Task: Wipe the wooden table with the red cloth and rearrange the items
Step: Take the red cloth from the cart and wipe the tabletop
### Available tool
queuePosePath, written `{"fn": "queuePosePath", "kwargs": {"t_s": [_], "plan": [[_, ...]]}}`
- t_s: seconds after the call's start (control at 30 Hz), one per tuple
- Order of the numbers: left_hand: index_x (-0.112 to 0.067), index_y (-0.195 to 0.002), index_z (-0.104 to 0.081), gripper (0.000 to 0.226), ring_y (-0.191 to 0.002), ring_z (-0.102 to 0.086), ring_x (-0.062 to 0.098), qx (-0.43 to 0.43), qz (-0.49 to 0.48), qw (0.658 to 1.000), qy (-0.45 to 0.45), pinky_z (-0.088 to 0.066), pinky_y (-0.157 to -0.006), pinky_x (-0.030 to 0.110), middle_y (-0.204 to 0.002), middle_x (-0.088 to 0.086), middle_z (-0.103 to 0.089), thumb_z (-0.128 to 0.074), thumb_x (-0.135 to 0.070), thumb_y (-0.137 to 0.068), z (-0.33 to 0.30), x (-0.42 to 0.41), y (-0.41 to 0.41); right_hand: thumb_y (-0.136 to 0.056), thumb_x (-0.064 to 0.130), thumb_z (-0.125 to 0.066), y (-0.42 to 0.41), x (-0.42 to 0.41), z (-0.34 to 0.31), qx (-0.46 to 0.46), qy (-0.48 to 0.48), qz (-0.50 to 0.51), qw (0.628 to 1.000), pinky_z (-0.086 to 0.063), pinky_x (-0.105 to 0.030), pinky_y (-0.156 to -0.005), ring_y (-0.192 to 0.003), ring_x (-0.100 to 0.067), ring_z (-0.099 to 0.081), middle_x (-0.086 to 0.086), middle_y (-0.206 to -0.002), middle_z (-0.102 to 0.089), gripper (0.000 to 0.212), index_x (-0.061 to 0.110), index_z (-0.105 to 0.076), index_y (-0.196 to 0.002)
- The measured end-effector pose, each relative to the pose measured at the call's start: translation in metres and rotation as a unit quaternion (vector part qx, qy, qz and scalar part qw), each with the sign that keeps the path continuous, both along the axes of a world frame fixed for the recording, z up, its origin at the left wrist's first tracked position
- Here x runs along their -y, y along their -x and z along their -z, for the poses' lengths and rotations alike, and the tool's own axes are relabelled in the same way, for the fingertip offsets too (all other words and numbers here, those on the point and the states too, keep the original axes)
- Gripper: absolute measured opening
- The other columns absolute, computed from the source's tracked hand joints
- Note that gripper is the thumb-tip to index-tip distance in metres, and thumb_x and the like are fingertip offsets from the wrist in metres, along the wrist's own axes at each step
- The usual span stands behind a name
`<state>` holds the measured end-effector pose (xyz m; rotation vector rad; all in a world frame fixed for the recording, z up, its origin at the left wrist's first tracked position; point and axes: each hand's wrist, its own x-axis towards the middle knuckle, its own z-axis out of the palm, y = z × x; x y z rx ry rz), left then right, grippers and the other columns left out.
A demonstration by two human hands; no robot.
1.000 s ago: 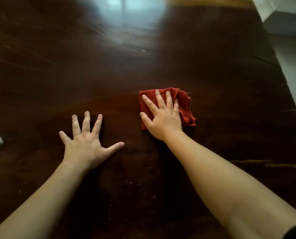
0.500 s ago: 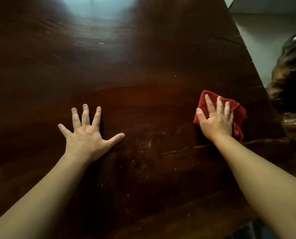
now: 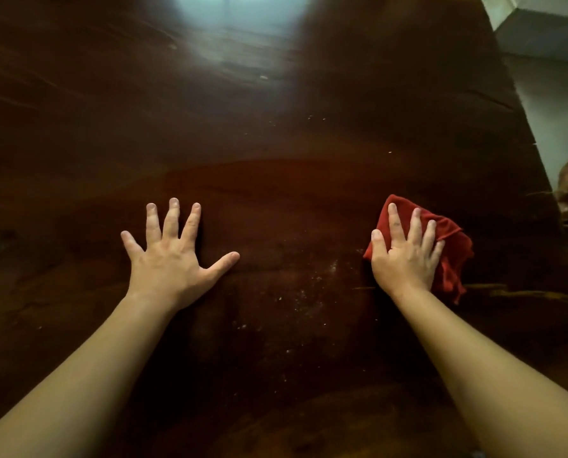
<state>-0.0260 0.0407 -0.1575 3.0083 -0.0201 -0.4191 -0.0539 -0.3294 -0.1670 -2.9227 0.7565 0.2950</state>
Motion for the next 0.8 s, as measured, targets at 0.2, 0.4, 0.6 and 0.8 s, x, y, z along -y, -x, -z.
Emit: {"fn": "queuePosePath", "kwargs": {"t_s": [0.2, 0.4, 0.6, 0.8], "plan": [[-0.035, -0.158, 0.003, 0.107, -0.152, 0.014, 0.03, -0.011, -0.077, 0.997, -0.005, -0.006, -0.114, 0.069, -0.168, 0.004, 0.006, -0.005, -0.096, -0.071, -0.008, -0.075, 0.047, -0.093, 0.065, -0.015, 0.009, -0.119, 0.002, 0.005, -0.022, -0.094, 0.995, 0.012, -0.055, -0.118, -0.152, -0.032, 0.013, -0.005, -0.169, 0.004, 0.067, 0.049, 0.003, -0.155], [-0.035, -0.157, 0.006, 0.096, -0.151, 0.016, 0.029, -0.026, -0.157, 0.987, 0.002, -0.003, -0.116, 0.066, -0.168, 0.003, 0.007, -0.01, -0.089, -0.078, -0.018, -0.136, 0.105, -0.096, 0.061, -0.012, 0.023, -0.249, -0.004, 0.015, -0.074, -0.224, 0.972, 0.017, -0.055, -0.116, -0.151, -0.032, 0.015, -0.002, -0.169, 0.002, 0.06, 0.052, 0.002, -0.154], [-0.036, -0.157, 0.001, 0.077, -0.152, 0.014, 0.027, -0.011, -0.25, 0.968, 0.022, -0.003, -0.116, 0.066, -0.168, 0.002, 0.002, -0.024, -0.068, -0.092, -0.021, -0.195, 0.164, -0.099, 0.054, -0.023, 0.062, -0.38, -0.008, 0.026, -0.128, -0.37, 0.92, 0.015, -0.056, -0.117, -0.152, -0.032, 0.013, -0.002, -0.169, -0.006, 0.057, 0.049, -0.013, -0.154], [-0.035, -0.157, -0.003, 0.073, -0.152, 0.009, 0.029, -0.025, -0.306, 0.952, -0.014, -0.006, -0.115, 0.067, -0.168, 0.003, -0.002, -0.037, -0.056, -0.096, -0.018, -0.236, 0.194, -0.099, 0.053, -0.026, 0.103, -0.448, -0.005, 0.013, -0.15, -0.494, 0.856, 0.016, -0.058, -0.116, -0.151, -0.033, 0.017, -0.005, -0.169, -0.007, 0.057, 0.046, -0.015, -0.155]]}}
